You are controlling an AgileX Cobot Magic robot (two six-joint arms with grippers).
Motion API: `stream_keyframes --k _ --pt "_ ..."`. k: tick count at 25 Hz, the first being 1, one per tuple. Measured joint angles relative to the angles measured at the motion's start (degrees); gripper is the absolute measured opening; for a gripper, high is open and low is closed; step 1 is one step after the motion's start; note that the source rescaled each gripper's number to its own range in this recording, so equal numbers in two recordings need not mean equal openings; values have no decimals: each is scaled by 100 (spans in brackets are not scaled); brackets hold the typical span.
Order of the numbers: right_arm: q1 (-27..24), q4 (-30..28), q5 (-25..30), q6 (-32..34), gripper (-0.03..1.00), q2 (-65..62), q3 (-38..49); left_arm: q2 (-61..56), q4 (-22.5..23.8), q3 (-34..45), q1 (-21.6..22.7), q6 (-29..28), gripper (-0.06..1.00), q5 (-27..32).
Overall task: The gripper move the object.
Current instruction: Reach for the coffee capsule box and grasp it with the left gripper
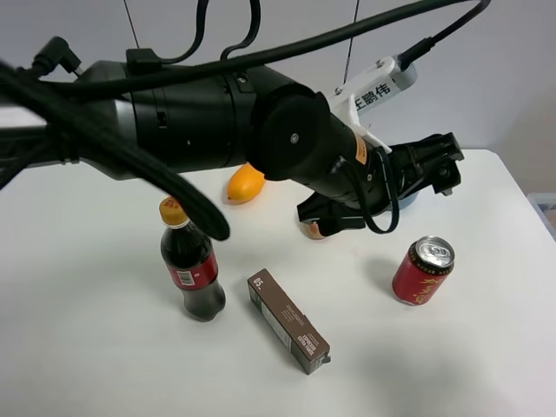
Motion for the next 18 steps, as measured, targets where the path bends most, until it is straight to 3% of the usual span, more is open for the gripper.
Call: stream_keyframes --k 5,9,12,16,18 --pt "0 2 0 0 100 0 0 45 355 0 -5 38 95 -166" --pt "0 2 0 0 100 0 0 45 288 0 -38 808 95 -206" --pt "0 2 0 0 100 0 0 45 -319 0 -38 2131 95 -219" --pt "0 2 0 0 100 0 0 45 -1651 0 -38 4140 95 -224" --pt "0 2 0 0 100 0 0 45 -2277 0 -38 4723 95 -267"
